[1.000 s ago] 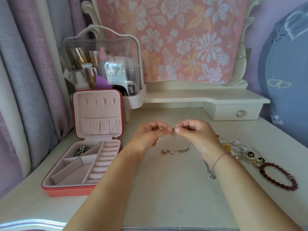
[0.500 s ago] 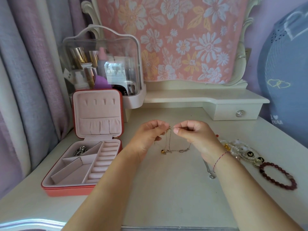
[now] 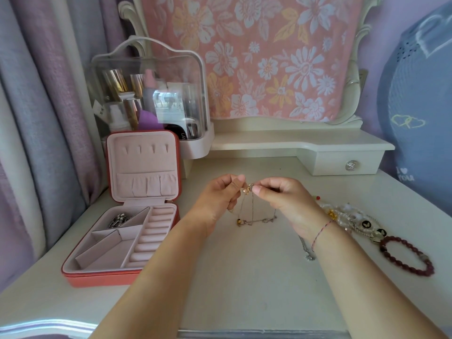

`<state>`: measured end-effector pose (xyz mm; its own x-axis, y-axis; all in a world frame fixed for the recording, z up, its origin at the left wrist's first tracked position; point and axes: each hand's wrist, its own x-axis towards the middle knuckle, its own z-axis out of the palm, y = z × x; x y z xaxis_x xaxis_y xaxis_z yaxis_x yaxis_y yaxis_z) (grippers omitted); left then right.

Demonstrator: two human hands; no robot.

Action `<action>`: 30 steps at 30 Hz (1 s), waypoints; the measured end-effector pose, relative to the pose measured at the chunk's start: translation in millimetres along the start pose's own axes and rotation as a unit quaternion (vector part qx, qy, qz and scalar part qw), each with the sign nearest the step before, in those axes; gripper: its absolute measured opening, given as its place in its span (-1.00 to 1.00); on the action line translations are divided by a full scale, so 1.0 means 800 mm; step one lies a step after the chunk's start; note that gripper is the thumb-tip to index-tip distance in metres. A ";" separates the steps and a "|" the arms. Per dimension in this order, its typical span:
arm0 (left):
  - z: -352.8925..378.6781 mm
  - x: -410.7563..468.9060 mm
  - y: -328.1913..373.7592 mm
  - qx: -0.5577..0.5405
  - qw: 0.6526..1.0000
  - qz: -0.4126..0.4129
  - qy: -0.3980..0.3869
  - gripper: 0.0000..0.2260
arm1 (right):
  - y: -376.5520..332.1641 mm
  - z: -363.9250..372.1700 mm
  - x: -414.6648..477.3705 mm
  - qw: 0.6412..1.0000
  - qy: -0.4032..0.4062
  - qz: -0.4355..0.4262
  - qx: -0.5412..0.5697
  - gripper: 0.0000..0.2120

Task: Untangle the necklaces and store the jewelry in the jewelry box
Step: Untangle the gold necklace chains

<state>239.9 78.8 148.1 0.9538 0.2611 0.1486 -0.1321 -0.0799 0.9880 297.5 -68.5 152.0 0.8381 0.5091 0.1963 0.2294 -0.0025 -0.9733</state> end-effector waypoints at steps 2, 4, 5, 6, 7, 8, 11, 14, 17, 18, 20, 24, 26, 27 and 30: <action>0.000 -0.001 0.002 0.008 1.000 -0.003 -0.005 -0.79 | -0.001 -0.001 0.000 1.000 0.005 0.002 0.002 -0.95; 0.000 -0.002 0.001 0.021 1.000 0.002 -0.016 -0.71 | -0.002 -0.002 0.001 1.000 0.010 0.006 0.013 -0.94; 0.000 -0.001 0.000 0.025 0.999 0.002 -0.021 -0.65 | -0.003 -0.002 0.001 1.000 0.012 0.010 0.018 -0.93; -0.001 0.000 -0.003 0.030 0.999 -0.001 -0.023 -0.59 | -0.004 -0.002 0.001 1.000 0.015 0.013 0.020 -0.93; -0.001 0.001 -0.005 0.034 0.999 -0.004 -0.020 -0.58 | -0.004 -0.002 0.001 1.000 0.017 0.015 0.022 -0.92; -0.001 0.002 -0.007 0.037 0.999 -0.004 -0.014 -0.60 | -0.004 -0.002 0.001 0.999 0.019 0.016 0.024 -0.93; -0.002 0.003 -0.009 0.050 0.999 0.018 -0.003 -0.77 | -0.005 -0.002 0.000 0.999 0.021 0.018 0.027 -0.94; 0.000 0.000 -0.006 0.058 0.998 0.014 -0.006 -0.93 | -0.007 -0.005 -0.001 0.999 0.039 0.018 0.030 -0.94; -0.001 0.001 -0.004 0.037 0.999 0.020 0.023 -0.88 | -0.008 -0.005 -0.001 0.998 0.054 0.028 0.026 -0.92; -0.002 0.001 -0.003 0.027 0.999 0.026 0.036 -0.87 | -0.009 -0.005 -0.002 0.998 0.052 0.032 0.021 -0.91; -0.003 0.001 -0.001 0.003 0.998 0.035 0.053 -0.85 | -0.010 -0.004 -0.003 0.999 0.036 0.037 0.002 -0.90; -0.005 0.002 0.001 -0.035 0.996 0.030 0.076 -0.82 | -0.006 -0.004 -0.003 0.999 -0.003 0.043 -0.011 -0.88; -0.006 0.003 0.001 -0.031 0.995 0.014 0.095 -0.81 | -0.002 -0.004 0.000 0.998 -0.020 0.047 0.020 -0.89; -0.007 0.004 0.000 -0.023 0.995 0.002 0.100 -0.82 | -0.001 -0.004 0.002 0.998 -0.026 0.048 0.037 -0.90; -0.005 0.005 -0.006 0.031 0.996 -0.018 0.087 -0.89 | 0.001 -0.004 0.005 0.994 -0.035 0.054 0.088 -0.94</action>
<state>242.9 84.1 144.1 0.8961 0.4266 0.1226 -0.0756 -0.1257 0.9892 302.4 -69.5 152.3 0.8152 0.5727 0.0862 0.0437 0.0877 -0.9952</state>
